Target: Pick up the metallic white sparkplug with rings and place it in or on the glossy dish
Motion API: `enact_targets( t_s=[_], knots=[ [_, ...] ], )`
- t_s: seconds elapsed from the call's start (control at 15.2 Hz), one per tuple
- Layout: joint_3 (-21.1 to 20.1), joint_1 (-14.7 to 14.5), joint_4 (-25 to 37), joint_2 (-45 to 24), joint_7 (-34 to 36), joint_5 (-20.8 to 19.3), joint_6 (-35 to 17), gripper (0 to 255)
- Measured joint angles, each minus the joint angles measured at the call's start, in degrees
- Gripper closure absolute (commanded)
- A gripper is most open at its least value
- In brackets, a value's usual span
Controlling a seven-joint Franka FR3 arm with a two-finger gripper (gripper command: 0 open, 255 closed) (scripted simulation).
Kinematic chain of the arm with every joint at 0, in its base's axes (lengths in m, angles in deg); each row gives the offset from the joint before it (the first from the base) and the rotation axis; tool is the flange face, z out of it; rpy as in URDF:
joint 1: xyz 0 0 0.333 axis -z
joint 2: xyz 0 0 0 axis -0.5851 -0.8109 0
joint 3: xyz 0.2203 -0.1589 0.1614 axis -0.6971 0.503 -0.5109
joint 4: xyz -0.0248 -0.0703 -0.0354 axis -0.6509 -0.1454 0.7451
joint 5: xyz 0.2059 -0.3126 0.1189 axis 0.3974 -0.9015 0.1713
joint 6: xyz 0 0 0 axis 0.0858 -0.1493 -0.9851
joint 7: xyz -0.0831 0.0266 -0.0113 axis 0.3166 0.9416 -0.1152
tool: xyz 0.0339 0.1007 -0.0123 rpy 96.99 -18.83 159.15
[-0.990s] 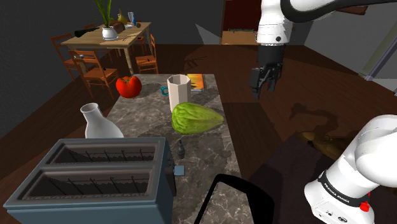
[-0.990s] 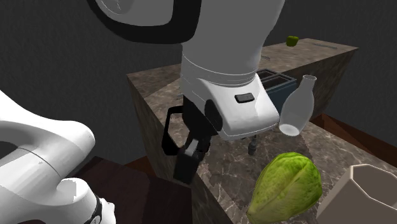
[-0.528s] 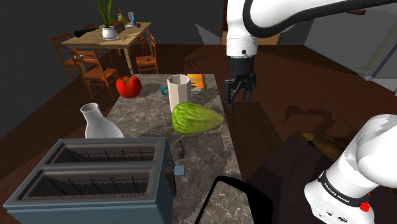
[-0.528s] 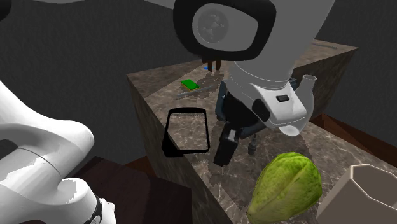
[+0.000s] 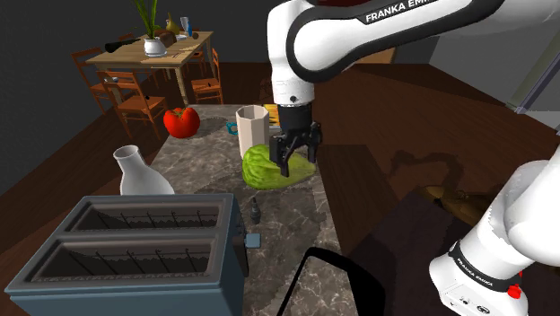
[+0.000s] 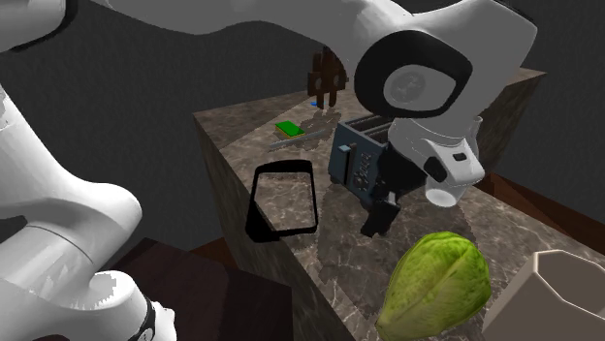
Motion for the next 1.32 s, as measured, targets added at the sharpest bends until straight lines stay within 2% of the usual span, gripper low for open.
enact_targets(
  t_s=[0.66, 1.32],
  knots=[
    [-3.26, -6.15, 18.14, -22.03, 9.76, -5.19, -1.47, 0],
    [-3.36, -6.92, 14.58, -23.74, 10.09, -5.49, -6.62, 0]
  ],
)
